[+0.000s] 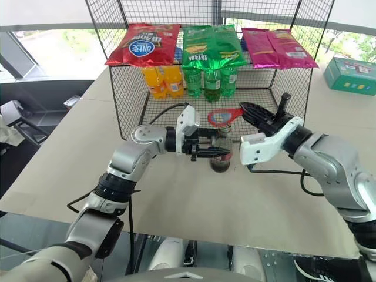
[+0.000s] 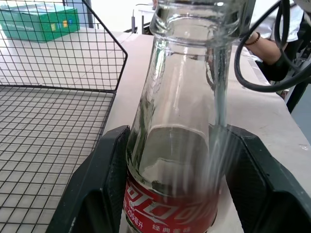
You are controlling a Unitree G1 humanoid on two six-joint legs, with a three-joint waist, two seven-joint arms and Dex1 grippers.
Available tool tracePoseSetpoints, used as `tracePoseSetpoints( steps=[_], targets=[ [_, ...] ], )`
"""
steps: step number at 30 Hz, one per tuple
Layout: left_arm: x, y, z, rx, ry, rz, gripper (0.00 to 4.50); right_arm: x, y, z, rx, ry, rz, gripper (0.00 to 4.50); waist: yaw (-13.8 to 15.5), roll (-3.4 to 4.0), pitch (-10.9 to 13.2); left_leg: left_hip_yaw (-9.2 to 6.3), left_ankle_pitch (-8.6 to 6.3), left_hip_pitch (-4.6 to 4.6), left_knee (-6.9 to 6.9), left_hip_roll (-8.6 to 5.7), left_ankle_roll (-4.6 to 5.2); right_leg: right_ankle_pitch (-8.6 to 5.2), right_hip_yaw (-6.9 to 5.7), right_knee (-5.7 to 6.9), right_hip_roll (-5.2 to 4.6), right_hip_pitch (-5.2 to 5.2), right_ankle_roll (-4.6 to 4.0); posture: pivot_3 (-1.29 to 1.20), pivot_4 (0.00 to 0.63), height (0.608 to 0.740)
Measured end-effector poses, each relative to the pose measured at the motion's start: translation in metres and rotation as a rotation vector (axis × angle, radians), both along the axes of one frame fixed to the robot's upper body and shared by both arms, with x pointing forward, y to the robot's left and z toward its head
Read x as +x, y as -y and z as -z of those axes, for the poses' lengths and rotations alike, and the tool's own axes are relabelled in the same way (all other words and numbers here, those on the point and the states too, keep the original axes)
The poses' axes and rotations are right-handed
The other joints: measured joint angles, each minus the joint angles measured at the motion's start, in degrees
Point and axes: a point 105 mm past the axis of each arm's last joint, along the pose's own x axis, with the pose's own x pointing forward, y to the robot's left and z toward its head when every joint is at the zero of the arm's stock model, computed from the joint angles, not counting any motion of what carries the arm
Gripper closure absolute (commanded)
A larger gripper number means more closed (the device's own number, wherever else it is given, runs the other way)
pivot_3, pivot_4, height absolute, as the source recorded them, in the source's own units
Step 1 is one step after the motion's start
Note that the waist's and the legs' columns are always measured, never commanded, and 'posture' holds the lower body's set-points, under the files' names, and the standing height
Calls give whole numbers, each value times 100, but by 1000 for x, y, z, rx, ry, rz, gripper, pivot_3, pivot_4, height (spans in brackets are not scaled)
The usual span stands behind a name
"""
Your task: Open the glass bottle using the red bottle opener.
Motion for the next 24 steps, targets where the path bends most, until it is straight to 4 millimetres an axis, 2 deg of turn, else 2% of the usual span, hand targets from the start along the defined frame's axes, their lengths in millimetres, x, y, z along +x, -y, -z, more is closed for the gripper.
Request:
tracePoseSetpoints(
  steps=[2,4,5,7,9,11,15,16,17,21,24],
  targets=[
    [-1,0,0,0,2,1,2253,-2,9,-4,135,-54,45,4500,7,0,0,-2,0,-1,0,0,0,0,-1,-1,0,1,0,0,150,740],
    [-3,0,0,-7,7,4,2253,-10,28,6,339,-190,121,4500,41,-1,0,-8,1,-4,-1,2,-2,0,-8,-1,-2,2,0,0,150,740],
    [-3,0,0,-11,9,6,2253,-15,39,20,431,-298,170,4500,59,0,0,-8,2,-5,-2,2,-4,0,-8,-2,-2,3,0,0,150,740],
    [-4,-1,1,-17,9,1,2253,-28,56,62,610,-566,280,4500,59,1,0,-5,0,-5,-3,3,-3,0,-5,-1,-2,1,0,0,150,740],
    [-3,-2,1,-21,10,-6,2253,-37,58,89,711,-737,332,4500,0,5,1,0,-3,1,-4,4,3,0,1,4,-2,-1,0,0,150,740],
    [-3,-3,1,-22,17,-12,2253,-47,51,114,838,-918,352,4500,-38,8,0,0,-3,8,-5,6,4,-1,4,7,2,-1,-2,0,150,740],
    [-3,-3,3,-25,24,-20,2253,-51,32,138,965,-1126,351,4500,-27,9,1,-5,-2,13,-1,8,5,-11,1,17,1,-1,-24,0,150,740],
    [-3,-3,3,-25,25,-20,2253,-49,30,143,987,-1167,359,3659,-20,9,1,-4,-2,12,0,7,5,-11,2,19,0,-1,-25,0,150,740],
    [-3,-3,3,-25,24,-20,2253,-47,29,147,990,-1196,369,3424,-14,9,1,-4,-2,11,0,6,5,-10,2,19,-1,-1,-25,0,150,740],
    [-5,-2,3,-34,26,-15,2253,-41,34,162,986,-1297,440,1432,-9,9,1,-2,-3,0,-1,0,5,-6,3,10,-5,-6,-15,0,150,740],
    [-6,-1,3,-40,23,-14,2253,-39,38,162,968,-1307,454,77,-8,9,1,-3,-3,-2,-8,-1,5,0,1,6,-4,-9,-1,0,150,740]
  ],
)
